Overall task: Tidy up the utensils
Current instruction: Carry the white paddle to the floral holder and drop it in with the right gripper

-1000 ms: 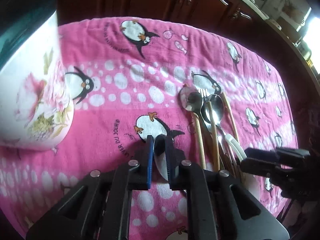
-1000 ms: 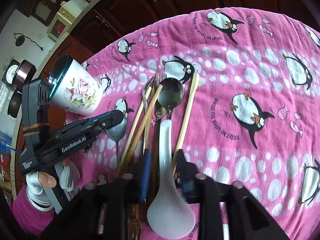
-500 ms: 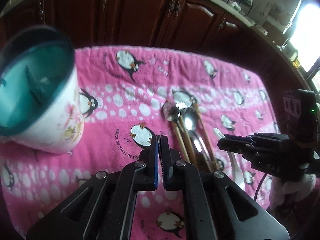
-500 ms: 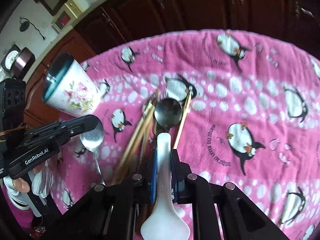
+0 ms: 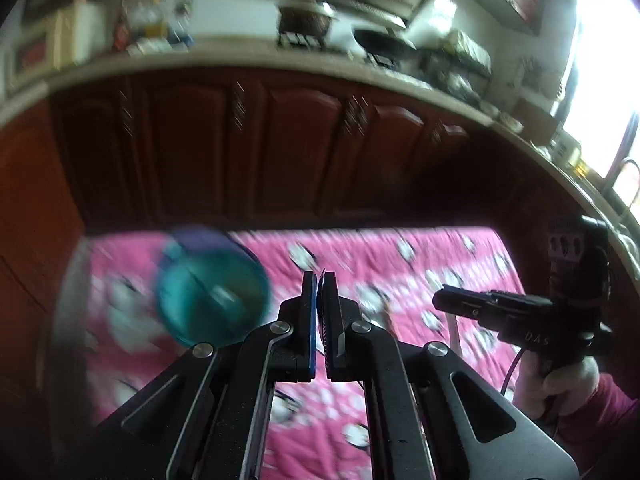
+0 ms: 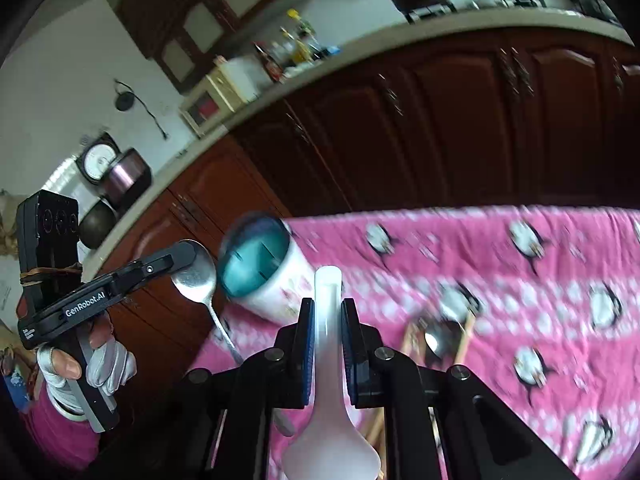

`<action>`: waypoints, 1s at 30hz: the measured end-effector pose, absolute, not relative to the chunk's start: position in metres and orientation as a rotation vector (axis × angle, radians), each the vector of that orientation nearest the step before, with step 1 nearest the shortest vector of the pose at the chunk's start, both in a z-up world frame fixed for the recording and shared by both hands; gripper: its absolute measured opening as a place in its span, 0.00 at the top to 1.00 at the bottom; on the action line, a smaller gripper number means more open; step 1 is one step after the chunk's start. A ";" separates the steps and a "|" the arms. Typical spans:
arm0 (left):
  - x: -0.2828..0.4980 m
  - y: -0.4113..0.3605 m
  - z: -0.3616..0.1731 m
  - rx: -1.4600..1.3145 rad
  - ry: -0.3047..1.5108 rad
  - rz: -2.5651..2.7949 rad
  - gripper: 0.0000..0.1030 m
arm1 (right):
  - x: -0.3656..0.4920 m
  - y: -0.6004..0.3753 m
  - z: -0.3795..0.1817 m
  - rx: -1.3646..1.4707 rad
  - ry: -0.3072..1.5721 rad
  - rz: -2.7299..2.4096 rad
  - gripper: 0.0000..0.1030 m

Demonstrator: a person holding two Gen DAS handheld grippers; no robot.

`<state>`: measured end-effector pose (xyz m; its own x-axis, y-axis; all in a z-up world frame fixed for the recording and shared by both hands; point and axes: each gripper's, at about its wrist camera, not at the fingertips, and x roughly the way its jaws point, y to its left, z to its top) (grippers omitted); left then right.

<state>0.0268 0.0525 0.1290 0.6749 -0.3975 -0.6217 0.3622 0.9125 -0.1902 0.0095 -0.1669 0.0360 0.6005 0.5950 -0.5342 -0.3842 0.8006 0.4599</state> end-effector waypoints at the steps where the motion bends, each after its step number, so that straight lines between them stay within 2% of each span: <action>1: 0.028 0.061 0.140 -0.035 0.684 -0.396 0.99 | 0.019 -0.156 0.044 0.333 0.696 0.593 0.89; 5: 0.043 0.090 0.174 0.049 0.576 -0.242 0.99 | 0.050 -0.113 0.068 0.373 0.598 0.633 0.89; 8: 0.061 0.102 0.180 0.101 0.530 -0.148 0.99 | 0.072 -0.074 0.082 0.340 0.535 0.636 0.89; 16: 0.105 0.111 0.141 0.210 0.503 -0.036 0.99 | 0.122 0.001 0.072 0.230 0.403 0.611 0.89; 22: 0.113 0.113 0.113 0.217 0.521 -0.018 0.99 | 0.126 0.027 0.043 0.128 0.308 0.617 0.89; 30: 0.118 0.108 0.092 0.207 0.558 -0.024 0.99 | 0.115 0.017 0.000 0.091 0.356 0.630 0.89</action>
<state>0.1176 0.1075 0.0919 0.8484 0.0336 -0.5282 0.0785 0.9789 0.1884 0.1154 0.0174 0.0000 0.7495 0.5914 -0.2976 -0.5603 0.8060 0.1906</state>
